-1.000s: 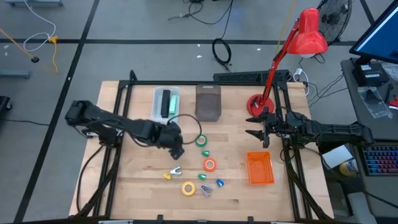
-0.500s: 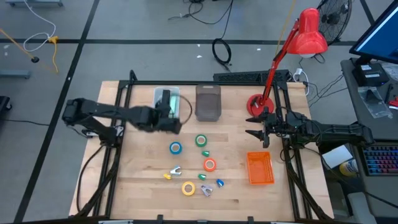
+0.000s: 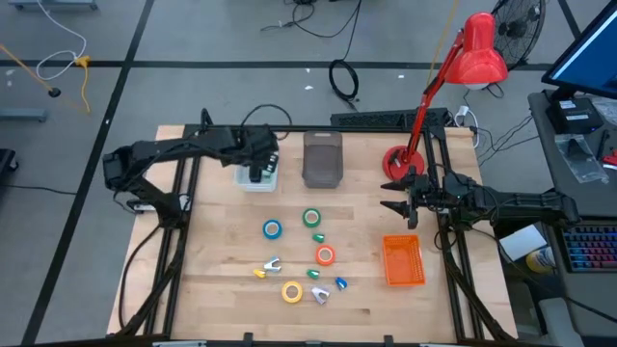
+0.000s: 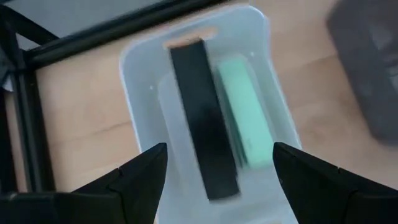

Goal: Pick and place Stapler, Stapler remover, tape
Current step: Put the black stapler into the white bin

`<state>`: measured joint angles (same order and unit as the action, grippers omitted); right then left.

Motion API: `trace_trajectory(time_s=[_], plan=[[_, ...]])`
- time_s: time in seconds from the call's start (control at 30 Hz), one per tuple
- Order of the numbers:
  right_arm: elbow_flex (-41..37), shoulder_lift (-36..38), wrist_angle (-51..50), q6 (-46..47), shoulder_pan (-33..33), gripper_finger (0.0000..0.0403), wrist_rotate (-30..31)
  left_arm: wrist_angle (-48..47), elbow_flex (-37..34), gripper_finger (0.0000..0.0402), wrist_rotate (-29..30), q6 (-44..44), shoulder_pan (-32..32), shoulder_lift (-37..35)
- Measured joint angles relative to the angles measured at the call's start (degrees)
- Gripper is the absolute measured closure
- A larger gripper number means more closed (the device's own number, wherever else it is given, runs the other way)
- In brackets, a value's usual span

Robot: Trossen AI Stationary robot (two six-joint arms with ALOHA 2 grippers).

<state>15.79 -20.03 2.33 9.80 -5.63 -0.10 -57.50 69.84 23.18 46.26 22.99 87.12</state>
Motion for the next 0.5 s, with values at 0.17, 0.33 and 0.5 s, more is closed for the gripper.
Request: trace_trajectory(time_s=[0.17, 0.33, 0.5], plan=[[0.0, 0.0, 0.0, 0.0, 0.0, 0.0161, 0.0, 2.3, 0.0, 0.0105, -3.2, -4.1, 3.4, 3.9], [0.0, 0.0, 0.0, 0.0, 0.0, 0.0161, 0.0, 3.6, 0.0, 0.0105, -2.4, -5.3, 5.2, 8.2], [0.0, 0.0, 0.0, 0.0, 0.0, 0.0161, 0.0, 5.2, 0.0, 0.0105, -3.2, -5.6, 6.8, 10.7]])
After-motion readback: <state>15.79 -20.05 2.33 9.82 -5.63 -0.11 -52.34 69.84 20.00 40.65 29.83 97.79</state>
